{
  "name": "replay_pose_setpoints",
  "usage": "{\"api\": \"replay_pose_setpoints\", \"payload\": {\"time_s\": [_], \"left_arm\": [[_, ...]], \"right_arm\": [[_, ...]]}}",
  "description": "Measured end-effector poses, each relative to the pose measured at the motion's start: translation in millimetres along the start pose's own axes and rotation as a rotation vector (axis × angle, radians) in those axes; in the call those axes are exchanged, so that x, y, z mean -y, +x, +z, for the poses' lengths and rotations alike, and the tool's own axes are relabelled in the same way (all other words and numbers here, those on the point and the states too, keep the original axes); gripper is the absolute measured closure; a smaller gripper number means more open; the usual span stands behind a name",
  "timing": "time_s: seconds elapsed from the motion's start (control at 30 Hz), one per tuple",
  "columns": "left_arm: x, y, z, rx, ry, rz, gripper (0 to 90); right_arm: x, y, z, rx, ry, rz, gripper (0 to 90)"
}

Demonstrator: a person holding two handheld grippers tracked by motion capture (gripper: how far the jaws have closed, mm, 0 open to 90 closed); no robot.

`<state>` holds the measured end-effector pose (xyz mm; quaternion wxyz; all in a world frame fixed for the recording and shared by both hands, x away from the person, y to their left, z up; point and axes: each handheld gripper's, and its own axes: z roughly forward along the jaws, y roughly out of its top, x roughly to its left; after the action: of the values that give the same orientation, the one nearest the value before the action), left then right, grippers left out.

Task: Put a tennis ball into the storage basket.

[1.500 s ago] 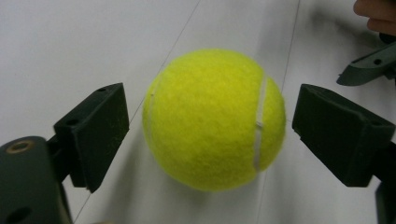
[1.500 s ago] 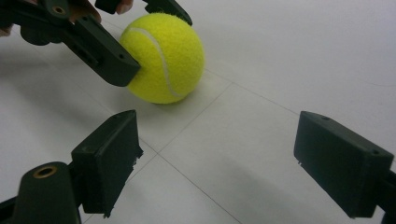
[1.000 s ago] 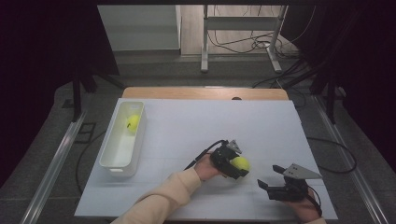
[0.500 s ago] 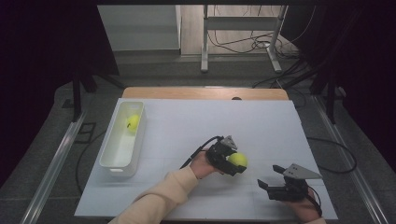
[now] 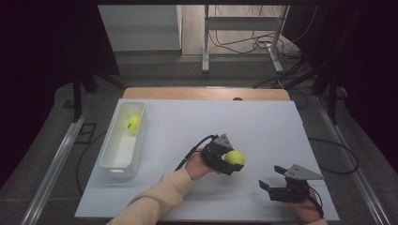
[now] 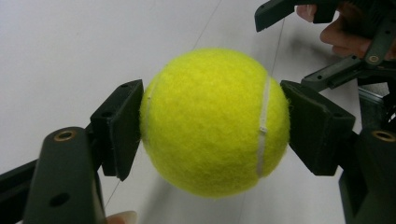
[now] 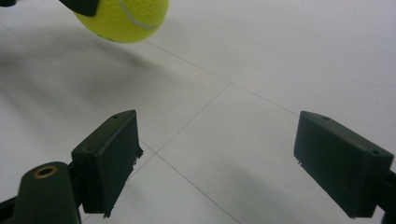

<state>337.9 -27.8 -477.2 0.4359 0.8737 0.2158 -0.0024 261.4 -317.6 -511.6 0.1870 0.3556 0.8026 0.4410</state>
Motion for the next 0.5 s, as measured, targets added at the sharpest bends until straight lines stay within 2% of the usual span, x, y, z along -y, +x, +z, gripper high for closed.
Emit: {"api": "replay_pose_setpoints", "payload": {"time_s": [0.17, 0.4, 0.5], "left_arm": [[3.9, 1.8, -7.6, 0.001, -0.022, -0.009, 26.4], [5.9, 4.7, -14.5, -0.011, -0.021, -0.009, 26.4], [7.4, 8.0, -19.7, -0.018, -0.03, -0.024, 26.4]], "right_arm": [[-0.2, 0.2, 0.2, 0.0, 0.001, 0.001, 15.0], [0.0, 0.5, 0.3, -0.004, -0.002, -0.001, 14.9], [0.1, -0.1, -0.2, -0.002, -0.002, 0.0, 14.9]]}}
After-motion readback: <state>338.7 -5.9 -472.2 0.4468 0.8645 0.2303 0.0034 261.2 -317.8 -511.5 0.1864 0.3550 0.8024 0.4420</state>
